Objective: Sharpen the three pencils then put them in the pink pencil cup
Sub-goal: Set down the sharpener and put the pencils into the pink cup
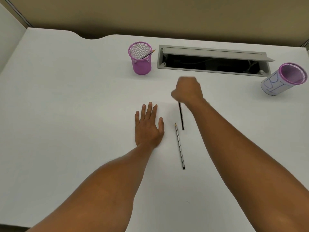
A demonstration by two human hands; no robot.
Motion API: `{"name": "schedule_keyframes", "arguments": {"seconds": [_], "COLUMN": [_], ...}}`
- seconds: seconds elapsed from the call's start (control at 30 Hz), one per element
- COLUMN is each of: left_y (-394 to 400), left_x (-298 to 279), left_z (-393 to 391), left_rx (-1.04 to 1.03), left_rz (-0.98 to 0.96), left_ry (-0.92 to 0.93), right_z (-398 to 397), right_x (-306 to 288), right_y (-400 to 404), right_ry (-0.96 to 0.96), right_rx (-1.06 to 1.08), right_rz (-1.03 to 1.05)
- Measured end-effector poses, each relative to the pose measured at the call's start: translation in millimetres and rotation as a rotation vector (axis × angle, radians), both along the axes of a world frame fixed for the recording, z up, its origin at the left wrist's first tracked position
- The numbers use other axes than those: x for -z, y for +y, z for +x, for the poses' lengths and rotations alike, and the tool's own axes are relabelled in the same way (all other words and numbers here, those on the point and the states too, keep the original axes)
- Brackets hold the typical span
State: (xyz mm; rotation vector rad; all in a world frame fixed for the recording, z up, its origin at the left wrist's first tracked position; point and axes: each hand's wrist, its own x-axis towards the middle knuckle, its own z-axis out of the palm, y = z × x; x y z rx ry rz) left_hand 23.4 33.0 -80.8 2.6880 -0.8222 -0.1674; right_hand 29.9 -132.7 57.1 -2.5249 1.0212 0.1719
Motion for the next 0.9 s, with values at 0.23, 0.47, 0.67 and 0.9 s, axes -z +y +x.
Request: {"name": "schedule_keyframes", "arguments": {"seconds": [0.23, 0.47, 0.67, 0.9], "left_y": [0.0, -1.2, -1.1, -1.0], "left_x": [-2.9, -0.5, -0.9, -1.4], "left_z": [0.8, 1.8, 1.4, 0.7], "left_rx": [0.001, -0.013, -0.008, -0.003], "left_rz": [0.014, 0.012, 0.0, -0.011], "left_ry": [0.023, 0.016, 0.019, 0.021], "right_z": [55.4, 95.3, 114.0, 120.7], "right_x": [-70.9, -71.3, -33.9, -4.7], "right_y": [-2.5, 11.0, 11.6, 11.0], "right_ry": [-0.694, -1.007, -0.886, -0.707], "right_rx": [0.14, 0.118, 0.125, 0.108], "right_rz": [0.054, 0.112, 0.13, 0.107]}}
